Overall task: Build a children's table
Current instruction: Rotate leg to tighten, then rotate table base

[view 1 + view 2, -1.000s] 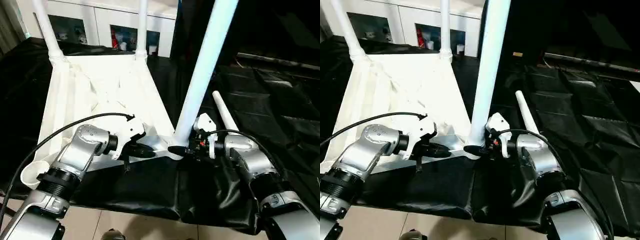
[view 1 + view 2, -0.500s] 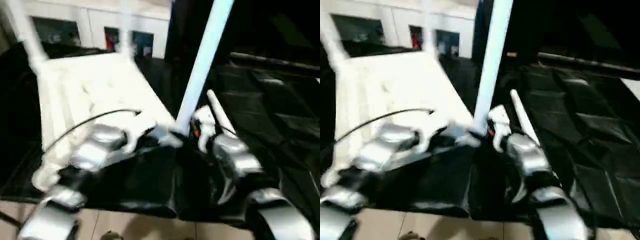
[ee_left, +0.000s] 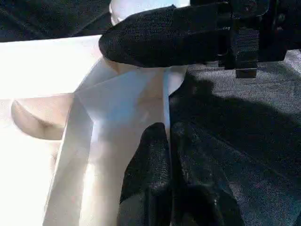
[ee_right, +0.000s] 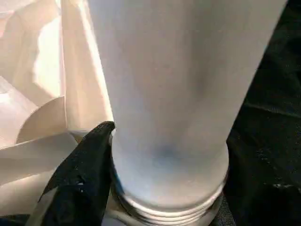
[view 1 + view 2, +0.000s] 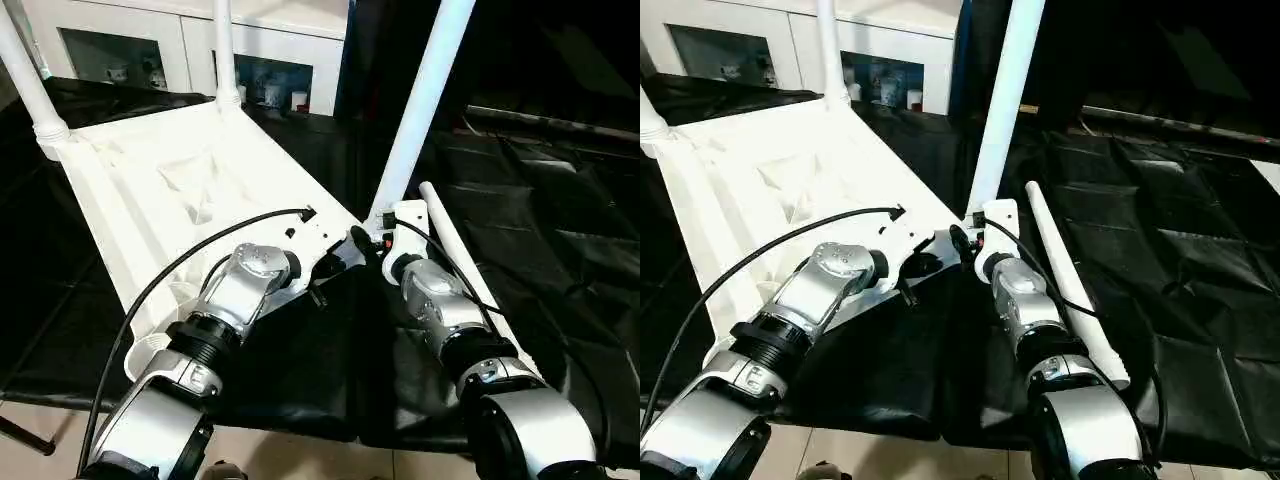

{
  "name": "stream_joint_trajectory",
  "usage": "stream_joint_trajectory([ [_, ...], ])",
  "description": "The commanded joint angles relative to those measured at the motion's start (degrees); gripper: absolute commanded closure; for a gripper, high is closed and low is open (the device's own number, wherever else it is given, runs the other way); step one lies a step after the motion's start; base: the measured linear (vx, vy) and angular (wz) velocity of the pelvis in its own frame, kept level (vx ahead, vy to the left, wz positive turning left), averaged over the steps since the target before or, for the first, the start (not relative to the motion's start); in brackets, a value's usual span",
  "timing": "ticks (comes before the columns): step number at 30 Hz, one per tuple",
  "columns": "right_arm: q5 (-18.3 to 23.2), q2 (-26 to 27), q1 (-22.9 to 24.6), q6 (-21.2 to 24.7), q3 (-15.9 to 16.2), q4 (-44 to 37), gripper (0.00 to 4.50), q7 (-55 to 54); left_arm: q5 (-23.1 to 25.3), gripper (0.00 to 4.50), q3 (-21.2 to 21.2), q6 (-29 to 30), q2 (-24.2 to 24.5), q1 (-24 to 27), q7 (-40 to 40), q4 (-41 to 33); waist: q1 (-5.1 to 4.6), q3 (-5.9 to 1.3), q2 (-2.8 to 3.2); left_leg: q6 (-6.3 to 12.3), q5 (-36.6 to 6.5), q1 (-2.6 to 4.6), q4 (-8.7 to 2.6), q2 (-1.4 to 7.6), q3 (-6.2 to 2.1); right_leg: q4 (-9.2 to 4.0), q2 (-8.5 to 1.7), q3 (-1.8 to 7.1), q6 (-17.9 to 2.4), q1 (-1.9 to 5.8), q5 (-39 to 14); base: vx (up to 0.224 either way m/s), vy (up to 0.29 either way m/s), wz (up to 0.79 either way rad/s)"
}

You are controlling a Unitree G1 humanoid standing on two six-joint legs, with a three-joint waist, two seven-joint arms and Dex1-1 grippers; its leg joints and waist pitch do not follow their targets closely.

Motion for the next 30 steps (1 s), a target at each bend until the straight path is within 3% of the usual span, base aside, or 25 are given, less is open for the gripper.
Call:
stream_joint_trajectory([
  [1,-0.06,1.87,-0.17,-0.73,1.27,0.92,1.01,3.33,-1.01,4.5,0.26,-2.04,-1.14,0.68,0.92,0.8,-0.15,-3.95,-0.06,0.6,-13.3,0.3,-3.81,0.24,0.41,-4.55,-3.25,2.28,-8.48,2.93,-14.22,0.0,0.0,0.0],
  [2,-0.65,1.6,-0.26,-1.7,1.72,0.87,0.94,3.32,-1.02,4.5,0.32,-2.1,-1.11,0.66,0.83,0.97,-0.17,-3.92,-0.1,0.6,-13.31,0.27,-3.83,0.24,0.4,-4.54,-3.25,2.27,-8.48,2.93,-14.25,0.0,0.0,0.0],
  [3,-1.15,1.19,-0.2,-2.31,2.19,0.45,0.8,3.53,-1.04,4.5,0.41,-2.44,-1.09,0.65,0.85,1.07,-0.18,-3.9,0.26,0.39,-13.58,0.3,-3.88,0.24,0.35,-4.57,-3.3,2.27,-8.56,2.88,-14.63,0.0,0.0,0.0],
  [6,-0.71,-0.64,1.33,-2.89,2.68,-3.84,0.8,6.78,-1.26,4.5,0.67,-4.36,-1.24,0.34,0.76,1.79,-0.24,-3.79,0.03,0.55,-14.47,0.3,-3.9,0.22,0.38,-4.84,-3.2,2.25,-8.32,2.86,-15.82,0.0,0.0,0.0],
  [10,0.37,-4.3,6.65,-1.21,3.52,-15.27,0.8,12.85,-1.78,4.5,2.22,-8.6,-2.06,-0.99,2.91,4.13,0.13,-3.71,-0.3,1.52,-14.04,0.21,-3.89,0.13,0.39,-5.14,-3.12,2.28,-7.39,3.04,-16.08,0.0,0.0,0.0],
  [11,0.43,-5.19,7.96,-0.74,3.7,-17.82,0.78,13.82,-2.45,4.22,3.04,-9.03,-2.33,-1.33,3.13,4.5,0.27,-3.73,-0.48,1.76,-13.78,0.19,-3.8,0.07,0.45,-5.07,-3.04,2.32,-6.94,3.12,-16.0,0.0,0.0,0.0],
  [12,0.68,-6.1,9.46,-0.11,3.77,-20.52,0.78,14.68,-3.23,4.05,3.81,-9.2,-2.5,-1.61,2.98,4.42,0.29,-3.67,-0.29,1.87,-13.63,0.16,-3.88,0.05,0.33,-5.2,-3.08,2.27,-6.57,3.19,-16.87,0.0,0.0,0.0],
  [14,1.43,-7.62,12.13,1.26,3.67,-25.13,0.78,15.87,-4.75,4.05,5.29,-8.09,-2.69,-1.89,2.65,3.43,0.43,-3.81,-0.17,1.89,-13.54,0.25,-3.82,0.11,0.32,-5.24,-3.2,2.3,-7.05,3.14,-16.96,0.0,0.0,0.0],
  [16,1.73,-8.08,12.98,1.72,3.6,-26.53,0.78,16.18,-5.16,3.81,5.72,-7.64,-2.7,-1.92,2.61,2.97,0.37,-3.93,-0.31,1.85,-12.76,0.14,-3.81,0.32,0.28,-4.84,-3.06,2.21,-8.76,3.1,-13.19,0.0,0.0,0.0],
  [17,1.96,-8.81,14.35,2.78,3.77,-28.9,0.78,16.73,-5.19,3.72,6.13,-7.81,-2.41,-1.91,3.14,2.45,0.35,-3.92,-0.08,1.84,-12.75,0.16,-3.84,0.32,0.23,-4.74,-3.02,2.21,-8.98,3.19,-12.51,0.0,0.0,0.0],
  [19,2.21,-9.97,16.39,4.36,4.31,-32.31,0.78,17.88,-5.55,3.63,7.15,-7.0,-1.58,-1.65,3.75,0.73,0.42,-4.03,-0.2,2.33,-11.88,0.26,-3.7,0.39,0.3,-4.61,-3.03,2.2,-9.5,3.27,-10.0,0.0,0.0,0.0],
  [22,2.52,-12.63,21.64,9.39,6.36,-40.44,0.78,21.73,-6.08,3.29,10.59,-4.3,2.42,-0.79,5.04,-3.66,0.32,-3.91,0.14,2.41,-12.03,0.16,-3.96,0.39,0.18,-4.66,-2.92,2.12,-9.21,3.6,-9.8,0.0,0.0,0.0],
  [24,2.41,-12.87,22.15,9.87,6.64,-41.1,0.78,22.12,-6.07,3.2,11.01,-3.9,2.96,-0.66,5.13,-4.11,-0.03,-3.87,0.01,2.13,-12.17,0.16,-3.97,0.28,0.26,-4.92,-2.88,2.11,-8.89,3.46,-11.18,0.0,0.0,0.0],
  [27,1.52,-13.3,23.51,12.26,8.29,-41.62,0.78,23.18,-5.85,2.9,13.76,-1.89,7.65,0.67,5.61,-7.66,-0.19,-3.81,0.0,1.67,-12.22,0.29,-4.01,0.43,0.22,-4.85,-2.88,2.09,-9.25,3.17,-11.6,0.0,0.0,0.0],
  [28,0.37,-13.23,23.61,12.52,9.21,-40.94,0.78,23.23,-5.42,2.8,15.22,-1.21,10.33,1.36,6.37,-9.55,-0.26,-3.91,-0.56,1.64,-11.65,0.26,-4.02,0.5,0.19,-4.67,-2.86,2.04,-9.59,3.29,-10.89,0.0,0.0,0.0],
  [29,-0.28,-12.7,23.38,13.04,9.69,-39.88,0.78,22.87,-4.2,2.8,16.7,-0.74,13.6,1.95,7.6,-11.11,-0.37,-3.86,-0.11,1.18,-11.64,0.41,-4.07,0.57,0.21,-4.51,-2.86,2.1,-9.79,3.07,-10.27,0.0,0.0,0.0],
  [30,-0.7,-12.42,23.09,13.37,10.01,-39.22,0.78,22.44,-3.08,2.6,17.53,-0.64,15.69,2.2,8.72,-11.73,-0.4,-3.92,-0.05,1.0,-11.55,0.38,-4.06,0.59,0.1,-4.29,-2.91,2.1,-9.86,3.15,-9.91,0.0,0.0,0.0],
])
